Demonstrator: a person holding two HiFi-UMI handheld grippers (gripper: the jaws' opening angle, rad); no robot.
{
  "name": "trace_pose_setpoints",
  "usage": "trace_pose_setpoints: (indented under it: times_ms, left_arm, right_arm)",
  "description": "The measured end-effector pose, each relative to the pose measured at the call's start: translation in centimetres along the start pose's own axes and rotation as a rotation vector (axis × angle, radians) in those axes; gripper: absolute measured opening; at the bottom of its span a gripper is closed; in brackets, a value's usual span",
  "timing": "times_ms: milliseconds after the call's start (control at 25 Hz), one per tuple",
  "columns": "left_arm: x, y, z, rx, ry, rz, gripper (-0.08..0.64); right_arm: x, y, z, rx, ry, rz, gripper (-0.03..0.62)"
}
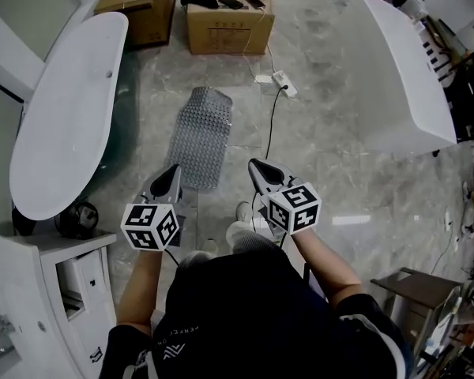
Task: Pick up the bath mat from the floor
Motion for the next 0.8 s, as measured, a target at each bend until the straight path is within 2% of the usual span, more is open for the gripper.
trace_pose_setpoints:
  times_ms: [160, 400, 800]
  left_arm:
    - [-1.0, -0.9, -2.9, -0.016, -0.021, 0.041, 0.005]
    - [-2.1, -1.4, -6.4, -0.033, -0.044, 0.063, 0.005]
    - [-0.4, -2.0, -12.0, -0.023, -0.084, 0.095, 0.005]
  right_arm:
    - [-3.4, -1.0, -1.0, 0.029, -0.039, 0.01, -0.001]
    - [-7.5, -1.6, -2.7, 0.066, -0.087, 0.027, 0.0]
    - [-12.2, -2.8, -7.3, 0.111, -0.094, 0.035, 0.0]
Point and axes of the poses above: the fingertips, and each gripper's own axes: z backward along the fingers, x to its left, y out of its underside, the point moved 8 cm from there along z, backward along the fingers
